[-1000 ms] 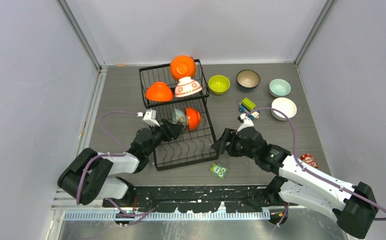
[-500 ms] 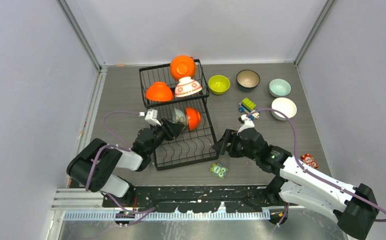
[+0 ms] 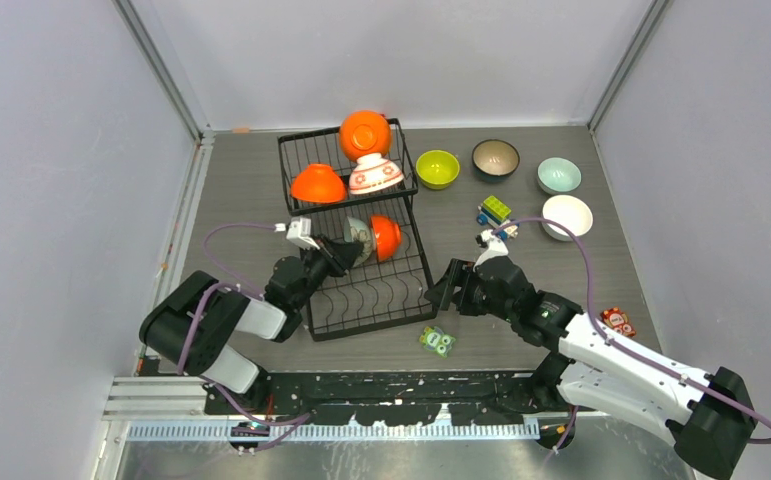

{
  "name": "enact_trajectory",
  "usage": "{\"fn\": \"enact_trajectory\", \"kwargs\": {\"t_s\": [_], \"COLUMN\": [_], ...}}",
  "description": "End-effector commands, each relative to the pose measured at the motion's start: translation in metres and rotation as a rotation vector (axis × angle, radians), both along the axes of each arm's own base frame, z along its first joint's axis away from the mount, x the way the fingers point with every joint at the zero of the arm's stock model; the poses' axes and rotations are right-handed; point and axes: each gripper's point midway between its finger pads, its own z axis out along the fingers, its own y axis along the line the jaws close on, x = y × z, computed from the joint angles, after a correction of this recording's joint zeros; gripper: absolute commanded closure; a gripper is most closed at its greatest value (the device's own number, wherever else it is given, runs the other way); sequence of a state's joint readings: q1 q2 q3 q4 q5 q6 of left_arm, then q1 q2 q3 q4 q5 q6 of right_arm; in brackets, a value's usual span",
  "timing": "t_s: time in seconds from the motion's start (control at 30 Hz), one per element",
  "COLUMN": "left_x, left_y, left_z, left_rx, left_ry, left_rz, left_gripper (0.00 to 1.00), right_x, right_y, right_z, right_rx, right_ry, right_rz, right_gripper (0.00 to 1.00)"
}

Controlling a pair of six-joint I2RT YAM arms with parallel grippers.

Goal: Unload the bowls from the dish rack
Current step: Pick up the bowl from the dish rack.

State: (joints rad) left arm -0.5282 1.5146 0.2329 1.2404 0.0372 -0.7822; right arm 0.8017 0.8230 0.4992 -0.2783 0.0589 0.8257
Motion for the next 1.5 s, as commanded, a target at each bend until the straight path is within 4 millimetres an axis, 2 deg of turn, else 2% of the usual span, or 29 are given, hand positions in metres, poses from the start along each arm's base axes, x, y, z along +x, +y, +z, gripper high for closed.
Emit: {"fn": "enact_trajectory", "kwargs": {"t_s": [0.0, 0.2, 0.5, 0.87, 1.1, 1.47], "left_x": [0.006, 0.006, 0.006, 0.002, -0.002, -0.001], "left_y": [0.006, 0.008, 0.010, 0.013, 0.021, 0.019], "left_z": [0.021, 0.023, 0.023, 0.042, 0.041, 0.057], "left_rx": [-0.039, -0.059, -0.122, -0.168, -0.178, -0.232], "left_ry": [-0.083, -0.080, -0.062, -0.094, -0.087, -0.102], "left_rz": [0.036, 0.041, 0.042, 0.034, 0.054, 0.048], "left_gripper": [0.87, 1.00, 1.00, 1.00, 1.00, 1.00], "right_x": [0.003, 0.005, 0.005, 0.007, 0.006, 0.006], "right_y": [0.002, 0.002, 0.003, 0.005, 0.004, 0.004], "right_z": [0.003, 0.000, -0.003, -0.004, -0.004, -0.004], "right_rx": [0.003, -0.007, -0.008, -0.010, -0.009, -0.006], "right_ry": [-0.025, -0.024, -0.019, -0.017, -0.016, -0.016], "right_rz": [0.001, -0.003, -0.001, -0.001, -0.001, -0.004], "right_gripper": [0.26, 0.26, 0.26, 0.26, 0.26, 0.26]}}
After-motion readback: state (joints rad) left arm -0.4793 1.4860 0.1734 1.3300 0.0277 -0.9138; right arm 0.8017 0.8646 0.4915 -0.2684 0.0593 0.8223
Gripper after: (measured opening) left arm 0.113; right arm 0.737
